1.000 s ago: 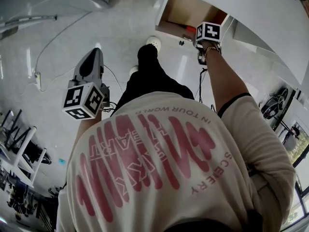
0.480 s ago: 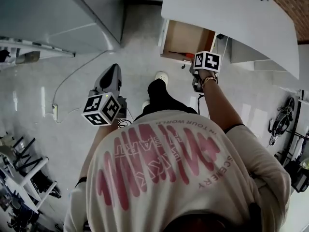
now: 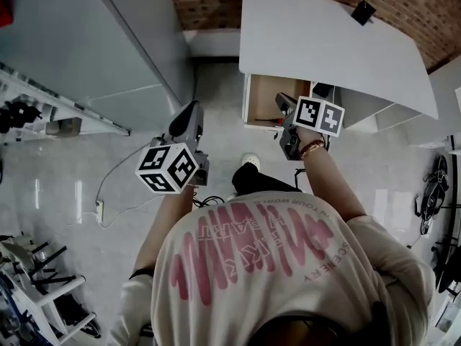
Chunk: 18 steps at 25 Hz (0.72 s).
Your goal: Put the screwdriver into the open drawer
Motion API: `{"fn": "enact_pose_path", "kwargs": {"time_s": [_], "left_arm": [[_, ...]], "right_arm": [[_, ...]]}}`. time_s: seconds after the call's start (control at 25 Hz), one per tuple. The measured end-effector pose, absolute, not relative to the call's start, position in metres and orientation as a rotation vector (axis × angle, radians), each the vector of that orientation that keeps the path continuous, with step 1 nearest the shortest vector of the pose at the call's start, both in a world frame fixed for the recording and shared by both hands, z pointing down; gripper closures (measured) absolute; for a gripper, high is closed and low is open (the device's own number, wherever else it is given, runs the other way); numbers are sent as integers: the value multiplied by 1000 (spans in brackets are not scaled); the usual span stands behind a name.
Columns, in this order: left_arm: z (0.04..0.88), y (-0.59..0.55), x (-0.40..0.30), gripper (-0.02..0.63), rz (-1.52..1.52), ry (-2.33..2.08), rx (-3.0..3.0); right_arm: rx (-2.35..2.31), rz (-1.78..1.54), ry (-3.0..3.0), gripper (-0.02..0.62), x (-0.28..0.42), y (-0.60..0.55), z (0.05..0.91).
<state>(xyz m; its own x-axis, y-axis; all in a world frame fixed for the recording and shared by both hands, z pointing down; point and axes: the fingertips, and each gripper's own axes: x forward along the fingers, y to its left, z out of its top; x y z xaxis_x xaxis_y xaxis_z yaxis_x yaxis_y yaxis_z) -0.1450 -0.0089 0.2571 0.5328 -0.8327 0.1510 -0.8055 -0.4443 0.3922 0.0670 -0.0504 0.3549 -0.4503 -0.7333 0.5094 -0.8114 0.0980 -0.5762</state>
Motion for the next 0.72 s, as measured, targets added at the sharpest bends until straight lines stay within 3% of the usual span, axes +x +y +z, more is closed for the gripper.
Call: {"fn": "enact_pose_path", "kwargs": {"time_s": [0.36,0.72], "left_arm": [[196,-2,-103,603,-164,-1328,2537],[176,-18,-62,603,-250,-1452,2485]], "right_arm": [[1578,799,-2654,587,73,-65,196],[1416,621,-2679,587,105,-83,179]]}}
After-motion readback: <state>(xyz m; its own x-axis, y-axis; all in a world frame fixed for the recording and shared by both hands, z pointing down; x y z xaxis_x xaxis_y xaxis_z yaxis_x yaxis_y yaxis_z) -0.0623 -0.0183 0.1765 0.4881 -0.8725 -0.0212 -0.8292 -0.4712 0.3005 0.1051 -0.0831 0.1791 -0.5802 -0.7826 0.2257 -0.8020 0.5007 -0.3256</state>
